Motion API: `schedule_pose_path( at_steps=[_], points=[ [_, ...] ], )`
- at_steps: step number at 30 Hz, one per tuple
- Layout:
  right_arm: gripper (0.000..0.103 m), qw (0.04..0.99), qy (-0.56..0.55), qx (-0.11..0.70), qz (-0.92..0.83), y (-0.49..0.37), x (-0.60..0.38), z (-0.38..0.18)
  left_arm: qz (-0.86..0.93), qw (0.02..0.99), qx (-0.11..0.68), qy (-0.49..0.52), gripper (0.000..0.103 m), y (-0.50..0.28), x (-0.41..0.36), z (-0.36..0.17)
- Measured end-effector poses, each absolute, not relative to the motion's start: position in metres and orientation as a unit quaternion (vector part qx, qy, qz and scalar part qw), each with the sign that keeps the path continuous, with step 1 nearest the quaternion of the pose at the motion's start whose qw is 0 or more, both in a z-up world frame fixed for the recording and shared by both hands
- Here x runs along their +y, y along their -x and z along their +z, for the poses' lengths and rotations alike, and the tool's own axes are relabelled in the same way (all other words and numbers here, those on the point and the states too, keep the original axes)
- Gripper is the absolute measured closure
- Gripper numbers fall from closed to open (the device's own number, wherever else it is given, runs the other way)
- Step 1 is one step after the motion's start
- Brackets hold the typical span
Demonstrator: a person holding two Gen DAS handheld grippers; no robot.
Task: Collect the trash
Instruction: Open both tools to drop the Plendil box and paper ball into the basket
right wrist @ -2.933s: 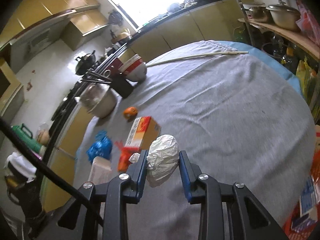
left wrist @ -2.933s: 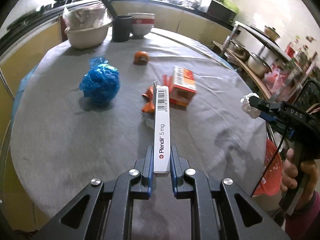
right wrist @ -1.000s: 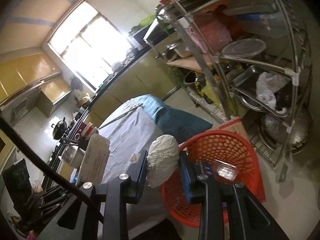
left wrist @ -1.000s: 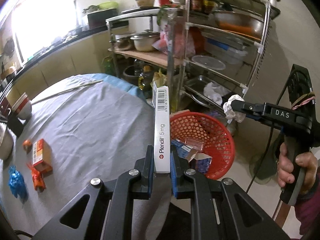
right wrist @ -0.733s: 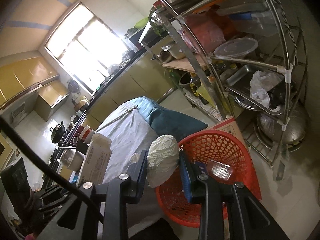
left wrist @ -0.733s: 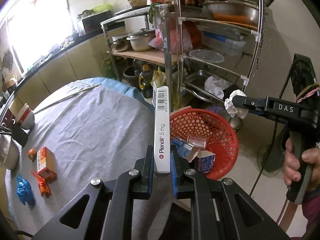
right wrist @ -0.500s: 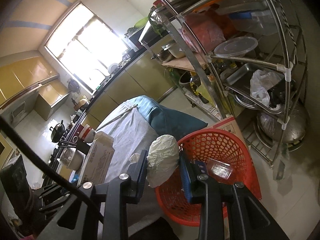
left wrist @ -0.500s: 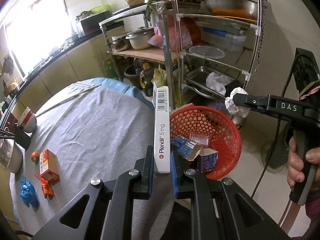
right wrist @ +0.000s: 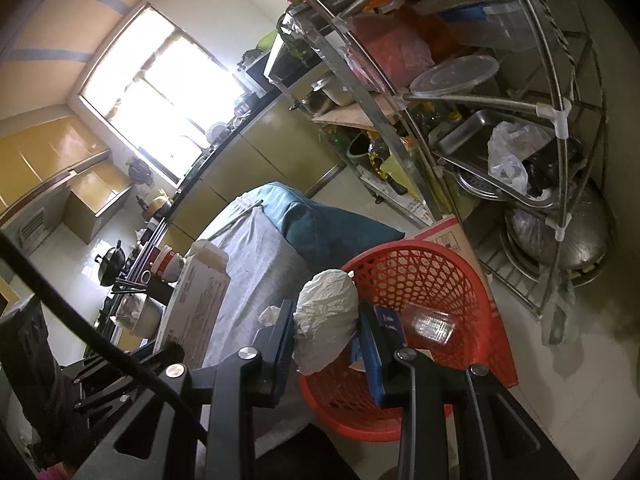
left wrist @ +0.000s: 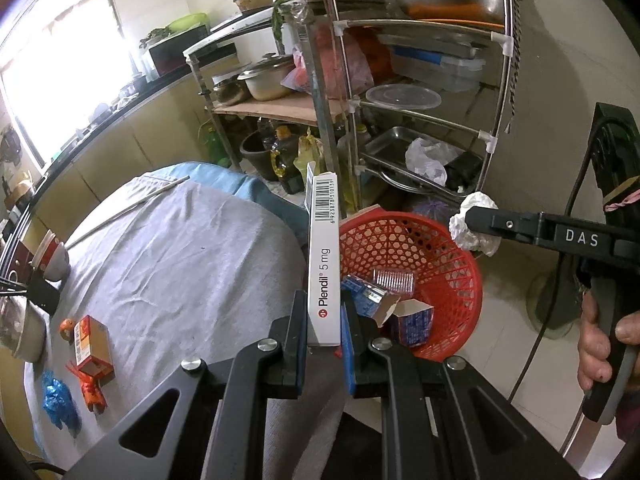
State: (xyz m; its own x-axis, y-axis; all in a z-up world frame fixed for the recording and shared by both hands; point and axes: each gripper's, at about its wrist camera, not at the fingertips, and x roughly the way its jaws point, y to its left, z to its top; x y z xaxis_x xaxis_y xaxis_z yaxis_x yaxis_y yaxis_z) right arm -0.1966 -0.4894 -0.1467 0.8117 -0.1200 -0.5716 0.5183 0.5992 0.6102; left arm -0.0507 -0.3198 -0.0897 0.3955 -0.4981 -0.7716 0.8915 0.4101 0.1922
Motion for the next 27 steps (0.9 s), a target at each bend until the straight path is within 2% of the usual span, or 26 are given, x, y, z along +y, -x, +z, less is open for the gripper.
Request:
schedule_pose_path(
  at_steps=[5, 23, 25, 27],
  points=[
    [0.070, 0.856, -0.414, 0.246, -0.189, 0.201, -0.493, -0.151, -0.457, 0.770, 0.324, -0.304, 0.087, 0.051, -0.329, -0.094],
    [0.067, 0.821, -0.445, 0.283, -0.219, 0.209, -0.506, -0.193, -0.503, 0.687, 0.439, -0.288, 0.086, 0.035, -0.369, -0.153],
    [0.065, 0.815, -0.458, 0.283, -0.214, 0.210, -0.508, -0.196, -0.504, 0.685, 0.443, -0.285, 0.078, 0.035, -0.369, -0.153],
    [0.064, 0.812, -0.464, 0.282, -0.214, 0.210, -0.509, -0.197, -0.503, 0.689, 0.439, -0.281, 0.059, 0.035, -0.366, -0.151]
  ],
)
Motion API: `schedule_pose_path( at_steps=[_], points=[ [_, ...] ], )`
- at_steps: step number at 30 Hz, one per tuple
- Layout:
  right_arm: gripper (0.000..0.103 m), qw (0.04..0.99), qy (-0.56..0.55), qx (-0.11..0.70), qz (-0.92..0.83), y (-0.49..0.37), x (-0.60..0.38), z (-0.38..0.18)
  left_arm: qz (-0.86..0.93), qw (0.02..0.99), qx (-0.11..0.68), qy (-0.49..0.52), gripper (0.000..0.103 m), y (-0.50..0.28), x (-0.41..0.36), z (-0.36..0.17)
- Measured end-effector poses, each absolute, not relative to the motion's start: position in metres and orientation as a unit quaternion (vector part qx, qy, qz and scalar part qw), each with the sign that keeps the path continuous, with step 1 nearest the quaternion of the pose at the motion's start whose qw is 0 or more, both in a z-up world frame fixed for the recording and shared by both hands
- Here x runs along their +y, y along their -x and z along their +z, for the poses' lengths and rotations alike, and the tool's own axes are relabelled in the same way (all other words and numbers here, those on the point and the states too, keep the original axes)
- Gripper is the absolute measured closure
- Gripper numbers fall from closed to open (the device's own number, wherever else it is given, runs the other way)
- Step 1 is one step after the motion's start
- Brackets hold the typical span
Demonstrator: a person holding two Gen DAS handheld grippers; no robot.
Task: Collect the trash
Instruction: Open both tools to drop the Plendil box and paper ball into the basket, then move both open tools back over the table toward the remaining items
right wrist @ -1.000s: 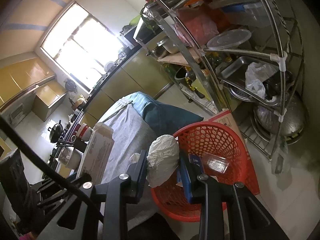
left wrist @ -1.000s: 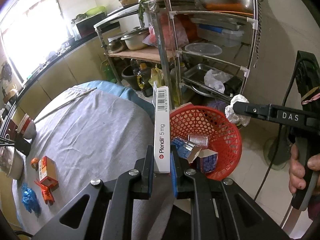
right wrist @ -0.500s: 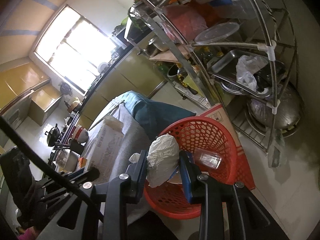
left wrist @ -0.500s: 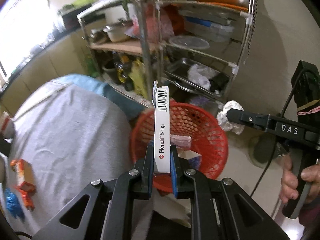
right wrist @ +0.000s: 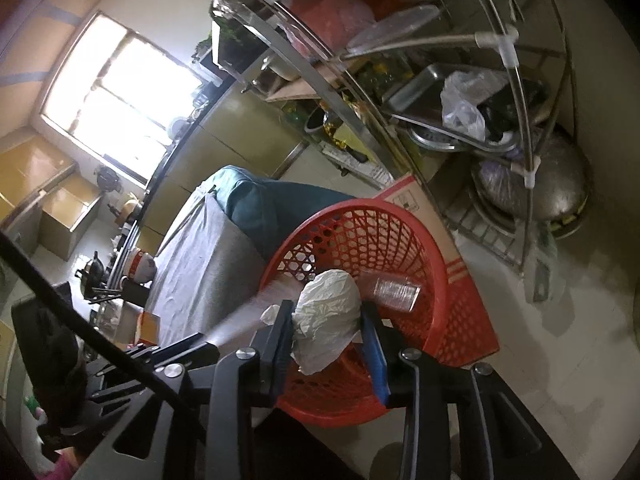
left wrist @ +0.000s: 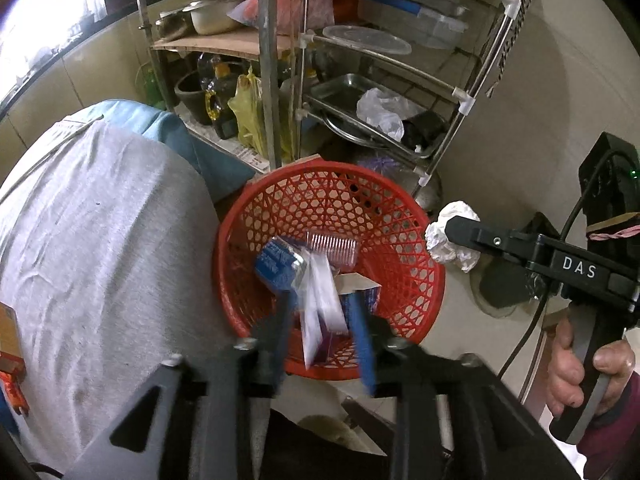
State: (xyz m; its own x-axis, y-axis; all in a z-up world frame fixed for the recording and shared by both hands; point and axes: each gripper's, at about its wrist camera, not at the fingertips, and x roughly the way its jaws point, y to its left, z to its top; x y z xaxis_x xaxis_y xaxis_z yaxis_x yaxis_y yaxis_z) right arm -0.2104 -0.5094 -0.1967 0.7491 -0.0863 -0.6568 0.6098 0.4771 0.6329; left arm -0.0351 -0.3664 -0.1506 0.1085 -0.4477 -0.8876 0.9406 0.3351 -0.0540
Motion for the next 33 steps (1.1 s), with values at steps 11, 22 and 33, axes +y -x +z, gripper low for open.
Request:
schedule_pose_path(
  at_steps=[11, 22, 33],
  points=[
    [0.033, 0.837, -0.440, 0.247, -0.211, 0.209, -0.496, -0.172, -0.458, 0.732, 0.417, -0.284, 0.045, 0.019, -0.329, -0.133],
    [0.033, 0.872, -0.387, 0.252, -0.163, 0.167, -0.453, -0.142, -0.318, 0.830, 0.372, -0.266, 0.034, -0.017, -0.241, -0.091],
    [0.033, 0.900, -0.330, 0.268, -0.097, 0.103, -0.397, -0.112, -0.221, 0.887, 0.331, -0.232, 0.027, -0.041, -0.161, -0.063]
  ],
)
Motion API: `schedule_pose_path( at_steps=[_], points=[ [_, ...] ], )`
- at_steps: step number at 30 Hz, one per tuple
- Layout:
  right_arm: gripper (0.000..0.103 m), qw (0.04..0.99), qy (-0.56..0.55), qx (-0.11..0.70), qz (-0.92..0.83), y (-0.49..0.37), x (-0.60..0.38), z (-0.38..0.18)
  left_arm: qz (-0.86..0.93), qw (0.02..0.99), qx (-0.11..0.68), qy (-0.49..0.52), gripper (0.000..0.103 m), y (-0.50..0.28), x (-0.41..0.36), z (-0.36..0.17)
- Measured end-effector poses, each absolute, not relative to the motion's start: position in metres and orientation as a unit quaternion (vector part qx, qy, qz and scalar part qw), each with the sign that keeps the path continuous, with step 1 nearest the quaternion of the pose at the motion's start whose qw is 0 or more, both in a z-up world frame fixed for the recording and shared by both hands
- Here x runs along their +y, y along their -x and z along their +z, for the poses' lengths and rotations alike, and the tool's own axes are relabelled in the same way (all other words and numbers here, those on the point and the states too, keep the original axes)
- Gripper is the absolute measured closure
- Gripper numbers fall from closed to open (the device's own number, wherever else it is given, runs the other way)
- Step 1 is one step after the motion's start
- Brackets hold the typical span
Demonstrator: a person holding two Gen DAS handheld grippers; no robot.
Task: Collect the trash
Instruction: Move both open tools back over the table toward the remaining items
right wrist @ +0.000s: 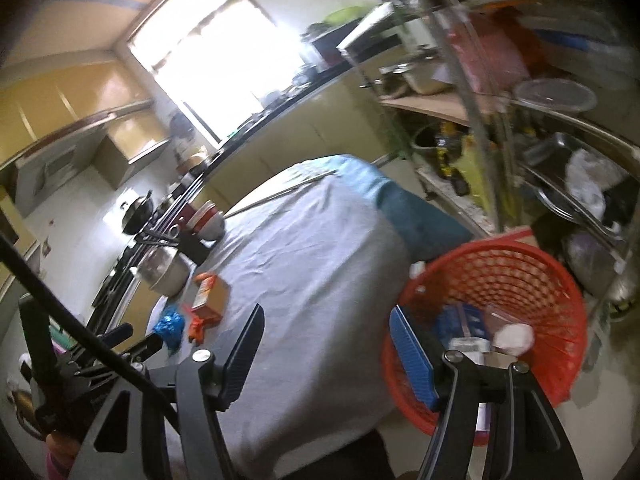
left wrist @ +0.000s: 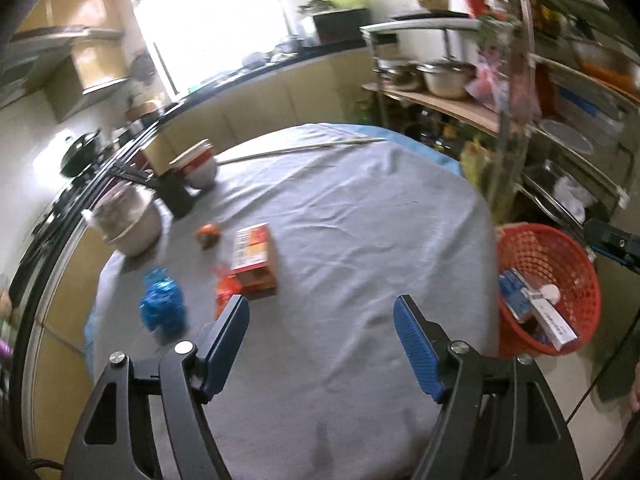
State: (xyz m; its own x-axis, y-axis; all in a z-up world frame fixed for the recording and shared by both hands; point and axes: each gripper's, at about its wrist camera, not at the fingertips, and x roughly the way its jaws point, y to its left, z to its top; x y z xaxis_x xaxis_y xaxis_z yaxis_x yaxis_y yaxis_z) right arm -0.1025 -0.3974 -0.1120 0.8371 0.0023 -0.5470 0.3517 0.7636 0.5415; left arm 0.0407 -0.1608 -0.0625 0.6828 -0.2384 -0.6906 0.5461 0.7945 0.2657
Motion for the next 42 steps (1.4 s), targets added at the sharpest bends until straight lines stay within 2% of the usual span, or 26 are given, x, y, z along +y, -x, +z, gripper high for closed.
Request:
schedule_pose_path(
  at_steps=[5, 14, 22, 29, 42],
  points=[
    [0.033, 0.908, -0.310, 0.273, -0.066, 0.071, -0.368, -0.100, -0.196, 0.901, 0.330, -0.203, 0.021, -0.052, -0.125, -0.061],
    [0.033, 0.915, -0.266, 0.303, -0.021, 0.034, -0.323, -0.096, -0.094, 0.907, 0.381, -0.154, 0.021, -0.099, -0.028, -0.093],
    [0.033, 0.911, -0.245, 0.329, 0.031, -0.017, -0.281, -0.096, -0.003, 0.919, 0.382, -0.100, 0.021, -0.137, 0.049, -0.089],
    [0.033, 0.901, -0.237, 0.356, 0.071, -0.049, -0.245, -0.111, 0.006, 0.910, 0.404, -0.087, 0.021, -0.149, 0.064, -0.103],
    [0.033, 0.885, -0.255, 0.381, 0.078, -0.052, -0.239, -0.132, -0.003, 0.897, 0.435, -0.081, 0.021, -0.153, 0.057, -0.124]
  ],
)
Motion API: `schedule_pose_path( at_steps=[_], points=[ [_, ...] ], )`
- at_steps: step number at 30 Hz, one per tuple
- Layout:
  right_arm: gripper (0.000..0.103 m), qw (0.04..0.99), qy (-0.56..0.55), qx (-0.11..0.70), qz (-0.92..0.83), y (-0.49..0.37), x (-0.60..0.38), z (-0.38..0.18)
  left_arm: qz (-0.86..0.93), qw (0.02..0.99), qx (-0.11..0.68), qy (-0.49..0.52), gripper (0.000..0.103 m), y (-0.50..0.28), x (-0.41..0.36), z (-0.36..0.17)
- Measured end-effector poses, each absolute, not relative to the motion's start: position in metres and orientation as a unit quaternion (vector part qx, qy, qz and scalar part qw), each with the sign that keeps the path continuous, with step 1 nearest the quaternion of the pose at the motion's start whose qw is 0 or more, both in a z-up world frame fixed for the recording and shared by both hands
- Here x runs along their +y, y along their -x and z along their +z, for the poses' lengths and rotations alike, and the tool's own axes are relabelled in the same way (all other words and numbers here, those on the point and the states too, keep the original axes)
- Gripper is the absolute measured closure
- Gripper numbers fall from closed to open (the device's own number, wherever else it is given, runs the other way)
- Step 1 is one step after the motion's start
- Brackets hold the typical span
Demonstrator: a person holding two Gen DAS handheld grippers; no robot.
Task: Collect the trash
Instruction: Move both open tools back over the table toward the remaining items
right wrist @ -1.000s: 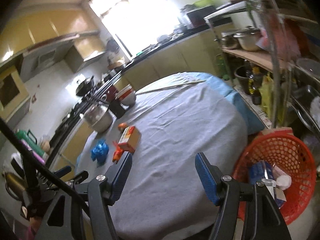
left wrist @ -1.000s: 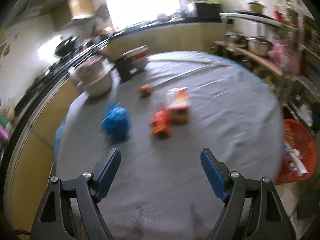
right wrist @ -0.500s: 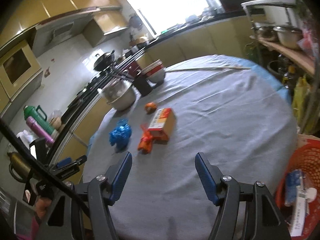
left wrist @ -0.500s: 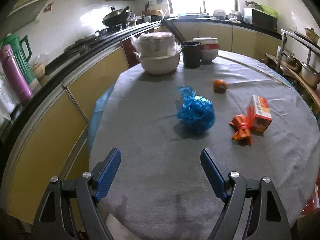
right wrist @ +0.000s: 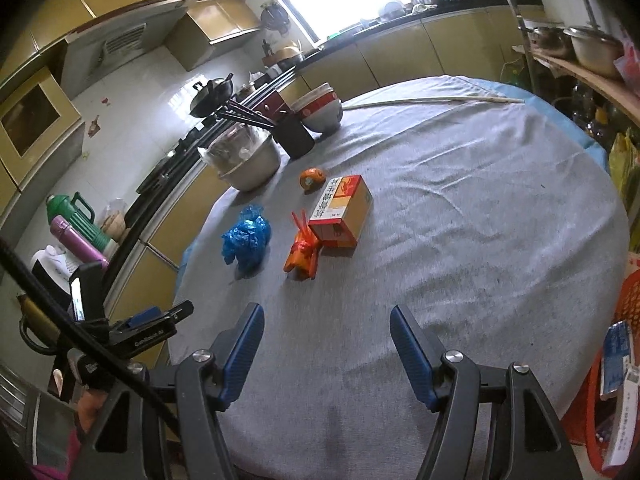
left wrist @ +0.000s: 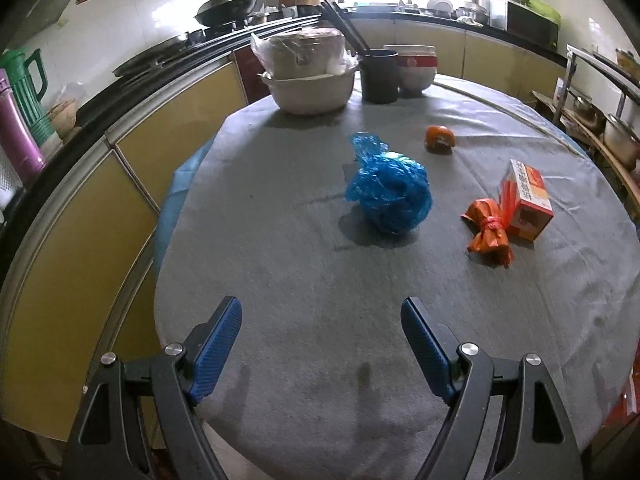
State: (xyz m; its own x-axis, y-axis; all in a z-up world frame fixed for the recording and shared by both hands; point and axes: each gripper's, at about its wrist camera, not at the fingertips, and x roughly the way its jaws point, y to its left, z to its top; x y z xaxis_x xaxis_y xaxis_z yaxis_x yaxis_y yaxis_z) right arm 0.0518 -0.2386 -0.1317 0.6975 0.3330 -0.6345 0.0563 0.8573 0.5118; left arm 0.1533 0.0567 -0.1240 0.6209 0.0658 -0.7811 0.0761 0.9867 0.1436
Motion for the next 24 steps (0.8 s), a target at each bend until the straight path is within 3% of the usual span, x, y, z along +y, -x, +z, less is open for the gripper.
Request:
schedule_pose_path(
  at_steps=[24],
  points=[
    [0.033, 0.897, -0.279, 0.337, 0.067, -0.001, -0.261, -0.108, -0.015, 0.922, 0.364, -0.133, 0.021, -0.103, 0.017, -0.076]
  ],
)
